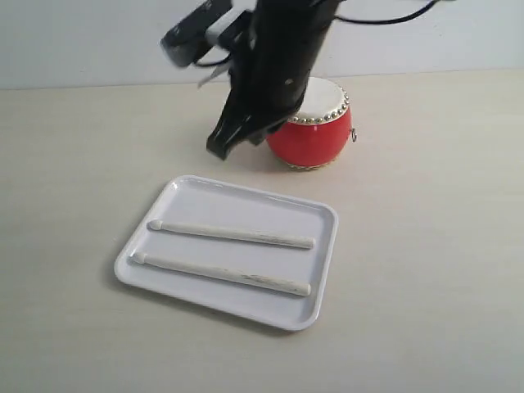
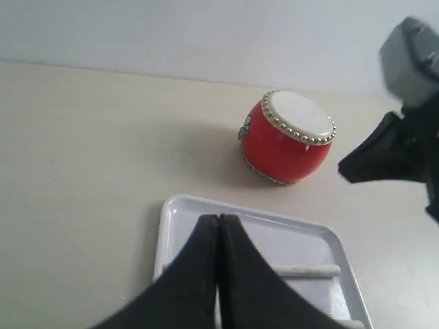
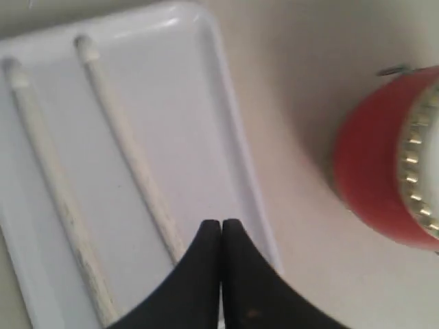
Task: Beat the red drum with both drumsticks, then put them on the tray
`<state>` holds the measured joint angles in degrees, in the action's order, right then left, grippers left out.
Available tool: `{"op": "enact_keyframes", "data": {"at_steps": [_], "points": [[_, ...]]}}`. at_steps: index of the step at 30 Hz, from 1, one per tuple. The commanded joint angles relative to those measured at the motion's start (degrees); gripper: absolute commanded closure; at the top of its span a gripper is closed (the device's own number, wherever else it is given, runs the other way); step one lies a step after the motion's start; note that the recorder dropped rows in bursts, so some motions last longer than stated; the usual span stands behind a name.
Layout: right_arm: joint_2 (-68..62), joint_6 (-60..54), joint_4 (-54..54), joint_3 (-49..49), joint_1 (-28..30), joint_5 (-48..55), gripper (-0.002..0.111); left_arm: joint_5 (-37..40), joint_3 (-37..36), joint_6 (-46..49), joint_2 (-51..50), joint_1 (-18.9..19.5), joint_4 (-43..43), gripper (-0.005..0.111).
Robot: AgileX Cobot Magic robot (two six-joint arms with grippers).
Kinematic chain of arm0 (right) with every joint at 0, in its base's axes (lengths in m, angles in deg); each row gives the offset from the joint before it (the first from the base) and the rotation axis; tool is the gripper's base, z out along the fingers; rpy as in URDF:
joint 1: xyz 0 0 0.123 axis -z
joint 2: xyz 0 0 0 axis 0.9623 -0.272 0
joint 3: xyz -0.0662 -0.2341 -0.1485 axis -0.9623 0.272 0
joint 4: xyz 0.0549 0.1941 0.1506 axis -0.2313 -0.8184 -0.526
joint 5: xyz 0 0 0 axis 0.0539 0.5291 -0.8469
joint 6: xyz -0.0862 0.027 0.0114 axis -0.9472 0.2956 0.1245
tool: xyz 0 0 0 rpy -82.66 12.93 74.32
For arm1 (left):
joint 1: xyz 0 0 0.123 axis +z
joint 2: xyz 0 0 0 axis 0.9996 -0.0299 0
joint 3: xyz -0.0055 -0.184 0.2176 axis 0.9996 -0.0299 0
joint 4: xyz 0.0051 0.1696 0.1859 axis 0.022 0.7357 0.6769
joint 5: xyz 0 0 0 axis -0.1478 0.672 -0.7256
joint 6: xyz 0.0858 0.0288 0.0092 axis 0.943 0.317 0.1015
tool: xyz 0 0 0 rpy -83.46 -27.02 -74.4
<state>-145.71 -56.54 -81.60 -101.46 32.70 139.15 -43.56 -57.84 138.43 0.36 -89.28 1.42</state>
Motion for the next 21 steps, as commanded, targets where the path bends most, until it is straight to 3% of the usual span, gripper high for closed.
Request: {"op": "enact_keyframes", "data": {"at_steps": [1,5,8,21], "points": [[18.61,4.73,-0.03,16.85,2.00,-14.15,0.108,-4.12,0.19,-7.45,10.47,-0.12,3.25,0.107],[39.23,6.42,-2.15,39.34,2.00,-30.85,0.108,-8.38,-1.62,-8.33,21.31,-0.12,3.35,0.107],[49.80,6.42,-2.15,50.58,2.00,-37.89,0.108,-8.17,-3.44,-8.11,25.71,-0.12,3.74,0.107],[64.44,6.42,-3.65,54.51,2.00,-35.05,0.108,-6.36,-5.03,-8.10,27.69,-0.12,5.33,0.107]]}}
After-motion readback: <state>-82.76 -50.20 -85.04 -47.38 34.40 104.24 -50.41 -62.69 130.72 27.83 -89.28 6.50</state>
